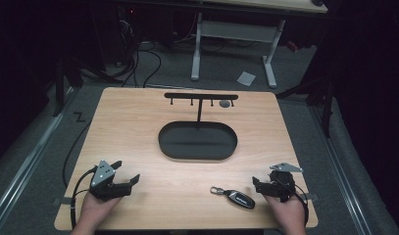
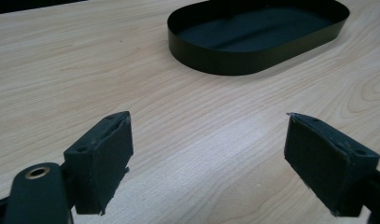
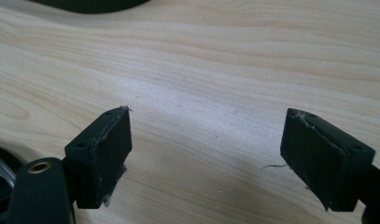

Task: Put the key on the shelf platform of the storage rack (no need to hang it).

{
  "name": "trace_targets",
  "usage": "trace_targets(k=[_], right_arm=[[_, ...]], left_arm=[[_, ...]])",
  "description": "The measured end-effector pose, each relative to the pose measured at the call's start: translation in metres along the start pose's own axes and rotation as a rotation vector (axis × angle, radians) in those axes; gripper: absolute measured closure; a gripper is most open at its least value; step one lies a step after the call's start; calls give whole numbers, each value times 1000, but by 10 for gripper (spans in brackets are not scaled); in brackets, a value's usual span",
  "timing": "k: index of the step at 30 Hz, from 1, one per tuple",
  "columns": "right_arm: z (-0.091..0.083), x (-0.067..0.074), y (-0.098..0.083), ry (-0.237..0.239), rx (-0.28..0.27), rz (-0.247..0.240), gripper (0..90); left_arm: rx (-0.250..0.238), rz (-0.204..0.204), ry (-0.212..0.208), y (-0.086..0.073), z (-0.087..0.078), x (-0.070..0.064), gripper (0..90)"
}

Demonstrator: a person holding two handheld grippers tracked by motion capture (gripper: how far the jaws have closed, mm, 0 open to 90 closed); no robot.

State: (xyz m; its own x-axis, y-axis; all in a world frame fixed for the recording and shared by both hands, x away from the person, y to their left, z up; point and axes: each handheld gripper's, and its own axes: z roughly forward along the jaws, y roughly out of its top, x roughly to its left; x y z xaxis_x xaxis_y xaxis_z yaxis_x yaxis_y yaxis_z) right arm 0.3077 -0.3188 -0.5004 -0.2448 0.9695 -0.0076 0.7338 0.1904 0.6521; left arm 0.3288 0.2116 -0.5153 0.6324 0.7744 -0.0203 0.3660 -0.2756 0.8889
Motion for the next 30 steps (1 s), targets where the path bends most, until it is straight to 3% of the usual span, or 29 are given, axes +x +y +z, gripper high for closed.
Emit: trace_targets(k=[3, 4, 5, 11, 12, 14, 15, 25, 26, 28, 30], right_arm=[[0, -4, 7, 12, 81, 14, 167], [0, -4, 7, 12, 81, 14, 167], [0, -4, 9, 5, 124, 11, 174], [1, -5, 13, -2, 208, -15, 194], [2, -5, 15, 0, 251, -46, 195], [2, -4, 17, 1, 272, -61, 196], [3, -4, 20, 5, 312, -84, 198], [3, -2, 33, 24, 455, -224, 207], [2, 0, 35, 30, 491, -257, 205], [2, 1, 36, 26, 503, -272, 205], [0, 4, 39, 37, 559, -330, 198]], left_arm=[[-2, 15, -7, 1, -1, -3, 162], [-2, 15, -7, 1, -1, -3, 162], [-4, 15, -9, 1, -1, -3, 162], [-3, 11, -17, 2, -1, -2, 162], [-3, 13, -21, 2, -1, -3, 162], [-3, 14, -22, 2, -1, -3, 162], [-3, 15, -23, 2, -1, -3, 162], [2, 28, -29, 2, 0, -4, 162], [3, 30, -30, 2, 0, -4, 162], [3, 32, -30, 2, 0, -4, 162], [0, 33, -31, 2, -1, -4, 162]])
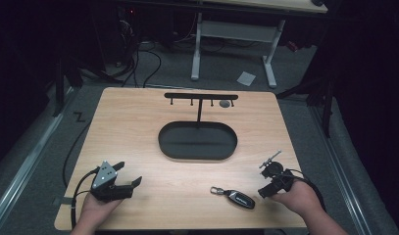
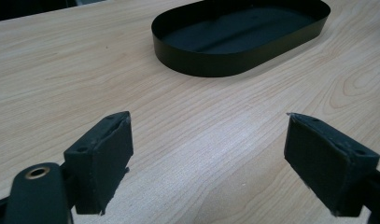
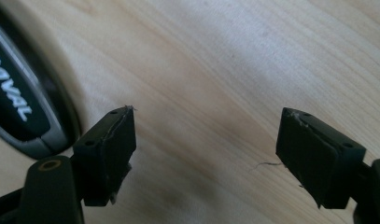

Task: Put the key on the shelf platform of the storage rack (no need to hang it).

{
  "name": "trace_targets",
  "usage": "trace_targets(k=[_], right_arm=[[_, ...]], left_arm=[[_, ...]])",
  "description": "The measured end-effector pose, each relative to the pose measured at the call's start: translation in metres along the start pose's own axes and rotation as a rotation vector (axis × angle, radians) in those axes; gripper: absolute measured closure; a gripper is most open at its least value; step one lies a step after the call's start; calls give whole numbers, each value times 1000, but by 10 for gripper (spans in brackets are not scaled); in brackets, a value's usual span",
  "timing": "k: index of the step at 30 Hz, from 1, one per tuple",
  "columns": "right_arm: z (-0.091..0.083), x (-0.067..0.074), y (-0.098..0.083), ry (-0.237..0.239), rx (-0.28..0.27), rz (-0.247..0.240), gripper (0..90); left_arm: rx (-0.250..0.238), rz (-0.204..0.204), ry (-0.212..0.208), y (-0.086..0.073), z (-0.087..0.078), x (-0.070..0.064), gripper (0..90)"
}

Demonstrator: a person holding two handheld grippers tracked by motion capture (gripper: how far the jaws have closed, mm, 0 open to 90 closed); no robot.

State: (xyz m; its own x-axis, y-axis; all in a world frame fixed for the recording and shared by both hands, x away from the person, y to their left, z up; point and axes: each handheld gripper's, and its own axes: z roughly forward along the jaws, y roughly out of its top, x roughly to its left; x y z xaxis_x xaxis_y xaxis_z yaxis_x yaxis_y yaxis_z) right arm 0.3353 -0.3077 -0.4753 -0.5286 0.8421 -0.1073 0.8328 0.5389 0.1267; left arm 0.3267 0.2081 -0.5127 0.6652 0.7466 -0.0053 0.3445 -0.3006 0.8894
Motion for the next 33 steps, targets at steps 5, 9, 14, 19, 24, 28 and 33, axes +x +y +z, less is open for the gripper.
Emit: trace_targets(k=[5, 9, 14, 19, 24, 28, 33], right_arm=[[-3, 2, 0, -9, 56, -57, 175], [-6, 7, -1, -12, 79, -92, 146], [-16, 23, 2, 5, 76, -147, 97], [-18, 38, 7, 27, 70, -167, 74], [-17, 49, 13, 42, 55, -195, 79], [-16, 62, 20, 53, 44, -227, 110], [-10, 73, 25, 57, 45, -256, 148]], left_arm=[[-1, 2, 0, 0, 0, 0, 162], [1, 5, -2, 0, 0, 0, 162], [7, 13, -6, 1, 2, -1, 162], [8, 17, -10, 1, 3, -2, 162], [6, 15, -10, 1, 2, -1, 162], [3, 15, -7, 1, 2, -1, 162], [1, 16, -7, 1, 1, -1, 162]])
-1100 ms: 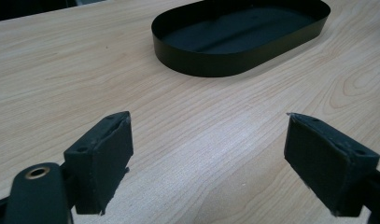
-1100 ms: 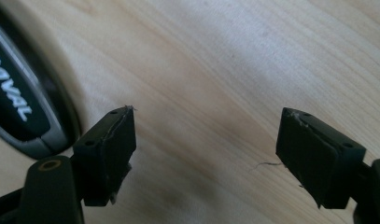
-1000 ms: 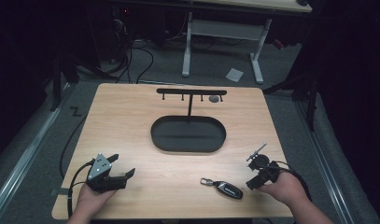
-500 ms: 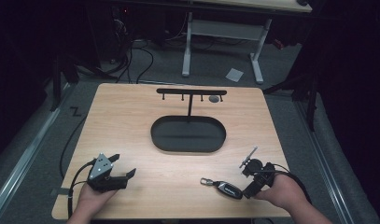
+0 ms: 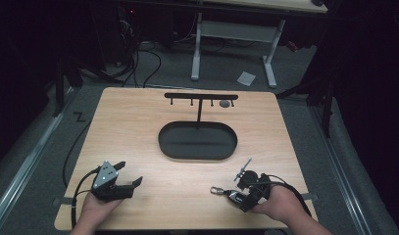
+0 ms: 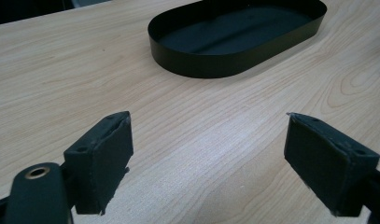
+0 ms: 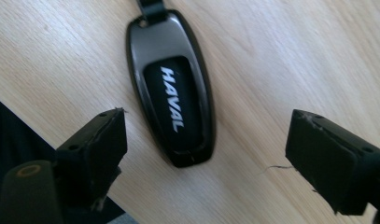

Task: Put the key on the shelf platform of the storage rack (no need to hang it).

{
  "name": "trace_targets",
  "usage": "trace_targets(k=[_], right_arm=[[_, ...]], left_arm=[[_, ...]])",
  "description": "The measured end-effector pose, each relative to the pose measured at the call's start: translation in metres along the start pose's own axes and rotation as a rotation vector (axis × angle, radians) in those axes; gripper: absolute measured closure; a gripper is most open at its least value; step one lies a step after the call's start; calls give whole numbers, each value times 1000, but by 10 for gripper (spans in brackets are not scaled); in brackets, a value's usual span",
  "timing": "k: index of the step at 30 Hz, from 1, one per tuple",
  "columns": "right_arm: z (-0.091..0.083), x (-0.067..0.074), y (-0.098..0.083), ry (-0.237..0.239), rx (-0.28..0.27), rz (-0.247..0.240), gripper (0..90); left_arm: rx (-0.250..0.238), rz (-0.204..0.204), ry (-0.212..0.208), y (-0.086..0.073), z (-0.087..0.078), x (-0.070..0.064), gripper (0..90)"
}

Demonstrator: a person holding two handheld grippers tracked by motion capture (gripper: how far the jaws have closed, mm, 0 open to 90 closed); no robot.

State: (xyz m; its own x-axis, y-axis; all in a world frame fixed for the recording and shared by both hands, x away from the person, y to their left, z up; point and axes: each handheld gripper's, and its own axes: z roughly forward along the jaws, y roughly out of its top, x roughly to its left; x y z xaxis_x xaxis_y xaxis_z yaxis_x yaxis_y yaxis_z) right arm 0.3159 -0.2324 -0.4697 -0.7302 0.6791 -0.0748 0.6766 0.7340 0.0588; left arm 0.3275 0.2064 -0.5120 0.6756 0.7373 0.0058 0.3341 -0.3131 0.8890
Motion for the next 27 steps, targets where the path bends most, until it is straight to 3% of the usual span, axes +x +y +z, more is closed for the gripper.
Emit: trace_targets(k=[8, 15, 27], right_arm=[[7, 10, 7, -4, 15, -57, 187], [11, 16, 15, 8, 22, -99, 312], [18, 13, 19, 15, 55, -104, 439]], left_arm=[[-2, -1, -1, 0, 0, 1, 162], [-1, -1, -5, 0, 1, 0, 162], [1, -2, -6, 0, 1, 0, 162]])
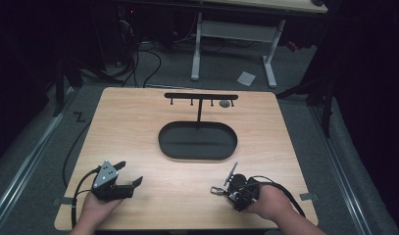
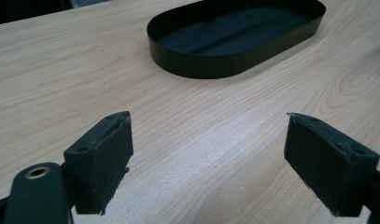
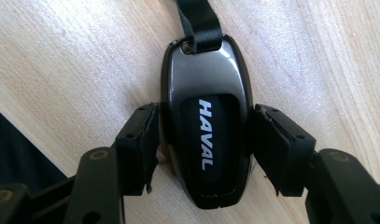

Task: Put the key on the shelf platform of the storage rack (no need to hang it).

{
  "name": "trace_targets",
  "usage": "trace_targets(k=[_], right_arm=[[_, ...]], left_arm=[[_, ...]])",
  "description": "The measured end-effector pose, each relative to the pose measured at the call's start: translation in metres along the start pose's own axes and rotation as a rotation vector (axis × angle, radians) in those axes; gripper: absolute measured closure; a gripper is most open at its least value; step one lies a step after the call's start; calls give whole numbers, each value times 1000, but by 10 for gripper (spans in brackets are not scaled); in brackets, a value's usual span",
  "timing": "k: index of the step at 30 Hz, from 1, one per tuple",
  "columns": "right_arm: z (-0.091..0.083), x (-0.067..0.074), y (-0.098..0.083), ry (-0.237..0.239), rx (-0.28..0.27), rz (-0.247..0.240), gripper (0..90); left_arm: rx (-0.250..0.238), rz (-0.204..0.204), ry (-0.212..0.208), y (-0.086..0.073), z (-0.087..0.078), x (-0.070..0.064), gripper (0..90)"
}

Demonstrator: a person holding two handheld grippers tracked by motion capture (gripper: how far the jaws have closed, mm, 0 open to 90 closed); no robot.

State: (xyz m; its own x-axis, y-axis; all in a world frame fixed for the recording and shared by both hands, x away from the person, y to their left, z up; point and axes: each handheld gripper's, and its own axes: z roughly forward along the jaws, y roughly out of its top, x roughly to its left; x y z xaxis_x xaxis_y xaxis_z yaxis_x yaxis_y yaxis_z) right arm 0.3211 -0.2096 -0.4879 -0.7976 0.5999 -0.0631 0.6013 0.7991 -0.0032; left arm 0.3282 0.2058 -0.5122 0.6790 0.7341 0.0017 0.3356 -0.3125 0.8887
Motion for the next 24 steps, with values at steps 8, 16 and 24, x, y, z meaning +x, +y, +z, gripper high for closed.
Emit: trace_targets(k=[8, 16, 24], right_arm=[[2, -3, 2, 23, 9, 10, 479], [-1, -5, 2, 33, 10, 28, 485], [-18, -12, 3, 19, -4, 57, 487]], left_arm=[[0, 0, -1, 0, 1, 0, 162], [7, 4, -3, 0, 1, 0, 162], [8, 1, -2, -1, 2, -1, 163]])
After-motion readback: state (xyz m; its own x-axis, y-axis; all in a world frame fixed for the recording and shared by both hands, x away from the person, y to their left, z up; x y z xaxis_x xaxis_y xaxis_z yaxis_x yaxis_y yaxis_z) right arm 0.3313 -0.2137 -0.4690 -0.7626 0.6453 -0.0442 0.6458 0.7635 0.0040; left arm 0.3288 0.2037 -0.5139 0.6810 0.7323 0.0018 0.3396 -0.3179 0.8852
